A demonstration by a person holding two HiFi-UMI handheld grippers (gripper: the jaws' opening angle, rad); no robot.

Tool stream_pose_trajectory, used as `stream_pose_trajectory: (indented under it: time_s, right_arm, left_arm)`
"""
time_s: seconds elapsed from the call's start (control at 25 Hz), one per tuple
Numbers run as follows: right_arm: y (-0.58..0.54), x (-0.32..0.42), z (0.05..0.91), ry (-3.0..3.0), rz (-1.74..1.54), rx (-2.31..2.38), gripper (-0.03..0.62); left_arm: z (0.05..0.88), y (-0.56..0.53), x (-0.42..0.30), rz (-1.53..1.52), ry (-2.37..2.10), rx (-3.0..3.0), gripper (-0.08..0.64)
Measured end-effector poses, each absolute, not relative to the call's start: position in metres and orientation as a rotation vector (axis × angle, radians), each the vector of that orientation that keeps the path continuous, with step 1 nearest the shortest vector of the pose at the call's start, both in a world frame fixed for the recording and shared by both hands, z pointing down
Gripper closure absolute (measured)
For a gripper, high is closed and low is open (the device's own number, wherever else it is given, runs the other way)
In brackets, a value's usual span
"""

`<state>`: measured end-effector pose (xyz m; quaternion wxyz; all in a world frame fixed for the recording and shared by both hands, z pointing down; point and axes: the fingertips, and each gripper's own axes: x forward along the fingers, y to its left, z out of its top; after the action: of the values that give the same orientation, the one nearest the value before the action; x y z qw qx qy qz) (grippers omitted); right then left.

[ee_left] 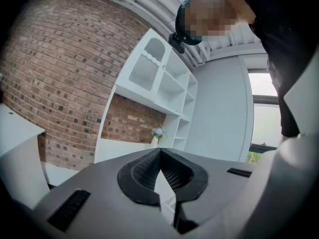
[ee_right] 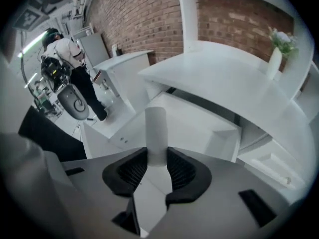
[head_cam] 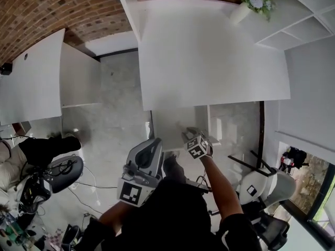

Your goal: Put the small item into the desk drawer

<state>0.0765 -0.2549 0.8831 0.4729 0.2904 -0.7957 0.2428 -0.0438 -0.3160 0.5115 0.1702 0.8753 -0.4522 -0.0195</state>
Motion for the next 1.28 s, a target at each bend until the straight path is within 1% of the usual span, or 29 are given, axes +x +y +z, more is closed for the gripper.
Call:
stream_pose_trajectory:
  time_s: [0.24,0.48,0.8,1.28]
  right_arm:
    - [-0.253,0.067,0.93,-1.884,0.419,0.395,0.454]
    - [-0.257,0.06,0.963,-1.843,0.348,0.246,0.454]
    - [-0.259,0.066,1.012,-1.769,0.447,0.245,0.454]
    - [-0.27,0.068,1.045,-1.732,0.463,0.238,0.454]
  left_arm:
    - [0.535,-0.328,-0.045,-0.041,-1.298,2.441,0.537]
    - [0.549,-0.337,-0.045,-0.038,-1.309,2.407,0.537]
    - [0.568,-0.343,-0.052,-0.01,-1.308,2.384,0.537]
    - [0.591,-0.352,-0.068,0.038,-1.316,2.354,0.537]
